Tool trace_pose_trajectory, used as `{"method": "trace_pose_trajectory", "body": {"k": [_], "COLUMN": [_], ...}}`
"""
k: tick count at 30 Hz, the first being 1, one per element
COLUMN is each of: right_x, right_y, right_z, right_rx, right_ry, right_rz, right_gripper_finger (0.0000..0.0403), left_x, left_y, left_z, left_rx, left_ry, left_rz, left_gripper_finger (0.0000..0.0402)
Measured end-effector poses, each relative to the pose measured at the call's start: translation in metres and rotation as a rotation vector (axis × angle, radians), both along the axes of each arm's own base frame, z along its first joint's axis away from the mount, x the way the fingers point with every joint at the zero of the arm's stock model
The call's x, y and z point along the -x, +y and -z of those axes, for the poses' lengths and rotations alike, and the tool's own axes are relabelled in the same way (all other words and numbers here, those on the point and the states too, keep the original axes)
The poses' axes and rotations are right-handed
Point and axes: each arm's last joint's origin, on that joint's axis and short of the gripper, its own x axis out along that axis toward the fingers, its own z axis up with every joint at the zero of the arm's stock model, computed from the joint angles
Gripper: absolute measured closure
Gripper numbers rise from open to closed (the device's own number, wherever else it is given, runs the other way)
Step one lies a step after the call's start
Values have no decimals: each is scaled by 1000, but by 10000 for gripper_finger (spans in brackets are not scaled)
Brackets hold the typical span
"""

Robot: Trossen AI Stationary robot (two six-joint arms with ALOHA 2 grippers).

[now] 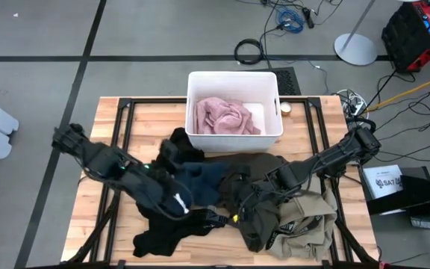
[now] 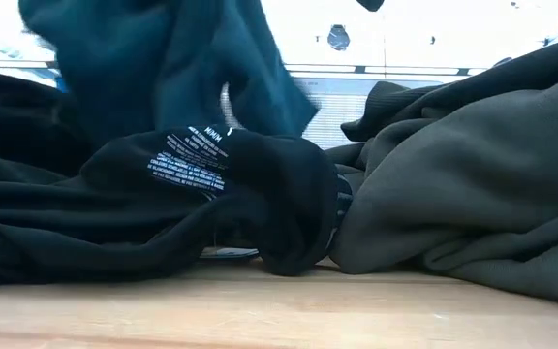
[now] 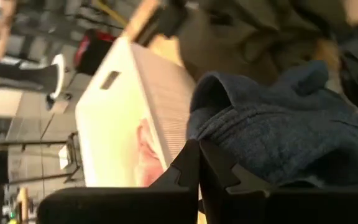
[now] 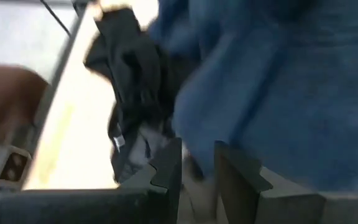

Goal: Sort clothes
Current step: Put the dark blue shorts into the white bin

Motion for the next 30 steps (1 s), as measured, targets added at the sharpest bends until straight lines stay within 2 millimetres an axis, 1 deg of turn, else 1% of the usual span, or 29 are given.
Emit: {"method": "trace_pose_trajectory", "body": {"k": [3, 5, 8, 10, 12, 14, 15, 19, 21, 25, 30], "right_x": [-7, -13, -25, -35, -46, -56, -59, -68, -71, -78, -87], "right_y": [11, 24, 42, 52, 61, 65, 67, 72, 74, 69, 48], "right_z": [-1, 1, 12, 26, 45, 64, 72, 95, 101, 97, 95], "right_rx": [-12, -20, 14, 103, 219, 331, 388, 601, 657, 631, 568], "right_ry": [-83, -148, -243, -289, -327, -348, -345, -331, -336, -394, -397], "right_rz": [-36, -77, -96, -63, -21, 15, 6, -106, -137, -95, 56], "right_gripper_finger": [319, 319, 319, 319, 319, 318, 317, 295, 277, 234, 170], "left_x": [7, 10, 11, 11, 9, 8, 8, 6, 5, 5, 5], "left_y": [6, 8, 11, 13, 15, 19, 20, 26, 28, 29, 28], "left_z": [-10, -14, -15, -14, -12, -9, -8, -6, -6, -6, -6], "left_rx": [40, 64, 106, 120, 129, 116, 108, 104, 110, 118, 132], "left_ry": [-91, -131, -163, -165, -164, -149, -138, -125, -120, -114, -105], "left_rz": [-64, -106, -160, -185, -211, -228, -234, -255, -258, -257, -246], "left_gripper_finger": [401, 401, 401, 401, 401, 401, 401, 401, 401, 401, 401]}}
